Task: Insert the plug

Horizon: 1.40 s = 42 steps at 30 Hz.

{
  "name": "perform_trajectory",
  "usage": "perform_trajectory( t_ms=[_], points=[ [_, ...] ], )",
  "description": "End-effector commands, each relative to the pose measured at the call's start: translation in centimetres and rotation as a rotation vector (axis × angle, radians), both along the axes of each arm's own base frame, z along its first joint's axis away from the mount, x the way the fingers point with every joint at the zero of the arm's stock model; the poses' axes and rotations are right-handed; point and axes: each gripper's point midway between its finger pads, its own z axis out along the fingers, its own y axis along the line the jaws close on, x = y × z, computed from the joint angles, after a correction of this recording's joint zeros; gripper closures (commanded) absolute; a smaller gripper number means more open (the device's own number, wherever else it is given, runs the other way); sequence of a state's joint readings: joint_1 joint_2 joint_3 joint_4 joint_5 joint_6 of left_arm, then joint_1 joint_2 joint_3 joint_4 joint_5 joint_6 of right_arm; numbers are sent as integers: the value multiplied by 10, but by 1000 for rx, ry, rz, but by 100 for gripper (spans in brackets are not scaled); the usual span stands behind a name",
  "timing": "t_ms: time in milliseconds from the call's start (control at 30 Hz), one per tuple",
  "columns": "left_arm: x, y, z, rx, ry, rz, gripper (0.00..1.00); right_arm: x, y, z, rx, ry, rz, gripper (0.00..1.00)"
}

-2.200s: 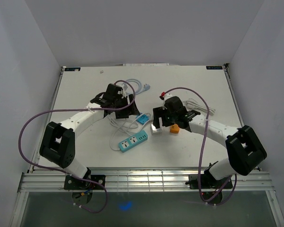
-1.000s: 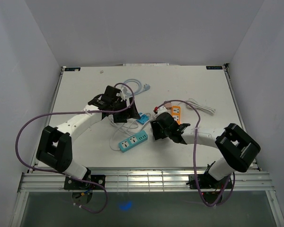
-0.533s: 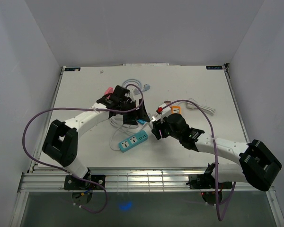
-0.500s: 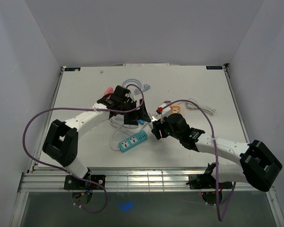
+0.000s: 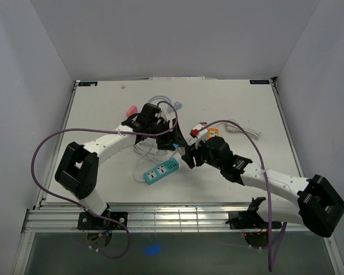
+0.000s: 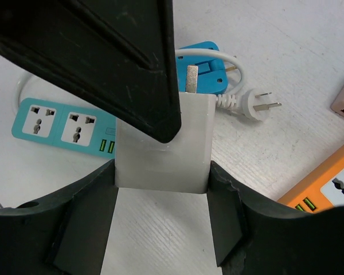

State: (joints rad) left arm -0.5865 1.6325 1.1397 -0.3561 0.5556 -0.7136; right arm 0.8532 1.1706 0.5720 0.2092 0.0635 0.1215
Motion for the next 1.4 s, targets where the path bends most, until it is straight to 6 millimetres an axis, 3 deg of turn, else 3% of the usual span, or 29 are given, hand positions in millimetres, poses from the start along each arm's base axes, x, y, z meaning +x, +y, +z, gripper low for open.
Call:
perform_trajectory(
  t_ms=[0,67,367,633,767,900,1033,1200,1367],
  points=[
    [-2,-7,10,-51,-9,-18,19,4,13,41,117,-110,34,48],
    [-3,-8,8,-60,3,-19,22,4,12,44,126,-118,29,49],
    [-11,-16,17,-160,21,-30,58,0,13,48,146,-127,47,49],
    [-16,-18,30,-204,21,-54,78,-1,13,45,151,-128,46,46],
    [-18,-18,32,-219,21,-57,100,0,11,45,150,-129,37,44],
    [-18,-16,37,-220,1,-50,100,0,10,44,148,-126,30,21],
    [-10,-5,40,-221,-26,-16,100,-2,11,52,173,-118,34,11],
    [2,18,49,-273,-85,33,100,-5,12,70,217,-84,27,7],
    [6,27,76,-354,-207,42,100,-6,15,98,299,19,9,9]
  ],
)
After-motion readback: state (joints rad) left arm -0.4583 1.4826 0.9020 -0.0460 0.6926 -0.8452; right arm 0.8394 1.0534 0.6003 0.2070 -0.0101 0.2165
